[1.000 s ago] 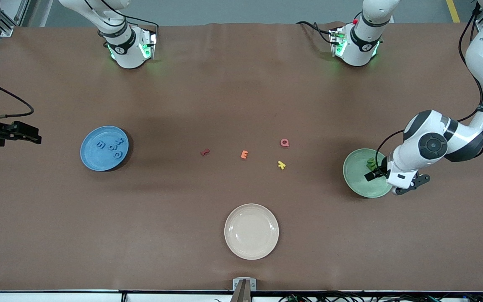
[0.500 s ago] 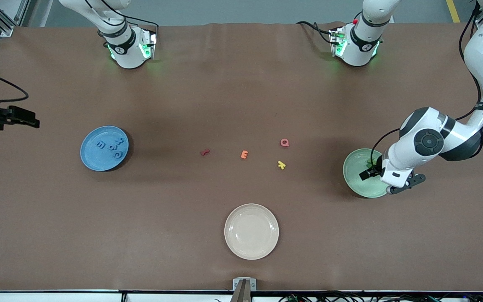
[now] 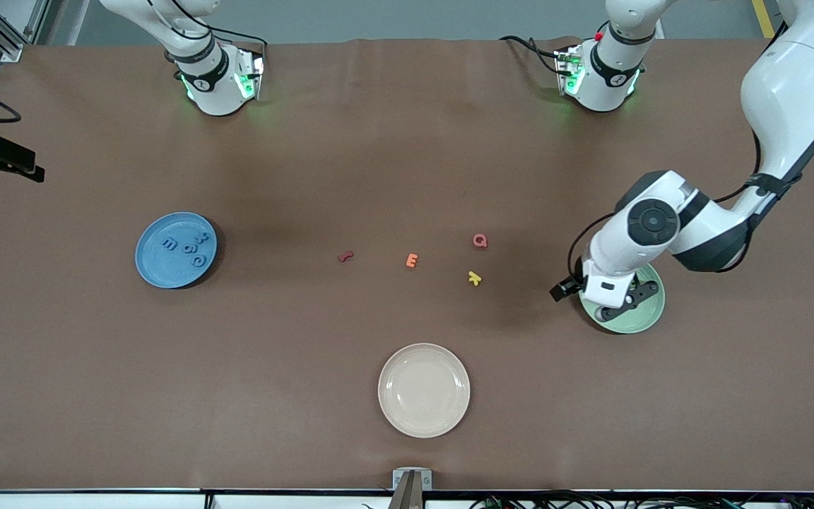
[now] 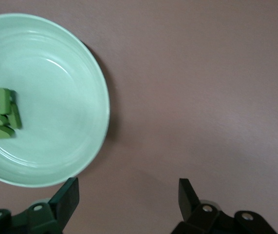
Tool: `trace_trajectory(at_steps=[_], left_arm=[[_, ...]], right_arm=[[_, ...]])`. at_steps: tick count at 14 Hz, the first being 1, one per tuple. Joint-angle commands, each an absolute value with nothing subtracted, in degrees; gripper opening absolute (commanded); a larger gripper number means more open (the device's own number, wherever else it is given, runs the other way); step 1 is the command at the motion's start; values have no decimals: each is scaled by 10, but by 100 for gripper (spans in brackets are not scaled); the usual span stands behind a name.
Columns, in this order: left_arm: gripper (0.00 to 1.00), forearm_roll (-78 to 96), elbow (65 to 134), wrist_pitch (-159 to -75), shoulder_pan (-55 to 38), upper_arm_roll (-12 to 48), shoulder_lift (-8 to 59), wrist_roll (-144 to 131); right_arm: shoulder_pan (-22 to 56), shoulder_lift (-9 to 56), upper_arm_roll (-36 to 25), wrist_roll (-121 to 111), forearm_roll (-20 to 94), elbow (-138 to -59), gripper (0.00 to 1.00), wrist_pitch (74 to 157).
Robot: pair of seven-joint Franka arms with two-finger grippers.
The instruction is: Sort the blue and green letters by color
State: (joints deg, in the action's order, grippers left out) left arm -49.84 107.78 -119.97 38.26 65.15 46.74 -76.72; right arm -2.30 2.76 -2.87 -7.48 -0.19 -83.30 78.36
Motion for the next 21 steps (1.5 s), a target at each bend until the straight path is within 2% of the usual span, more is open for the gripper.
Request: trace_trajectory(at_steps=[1,4,7,10,12,18,21], left_arm=[[89,-489,1069,-1192,377,650,466,-767],[87,-489,1050,-1181,347,651,459,-782],[89,-490,965,-1159,278,650,464,-767],[97,-493,856,-1073,206,643,463,-704],[99,-494,804,-1008,183,639,461,-622],[100,-493,759,-939,194,644,440,-449],[100,-486,756,-933,202,646,408,-408]], right_arm=[[-3,12,-28,-75,-1,-857,100,791],[3,12,-28,-75,-1,-858,100,793],[9,13,-36,-74,4,-857,100,796],[2,16,-36,-74,4,-850,100,795],[3,17,-36,-68,0,-849,100,794],[2,11,-35,-73,2,-860,100,793],[3,-16,-35,-73,2,-901,100,817]])
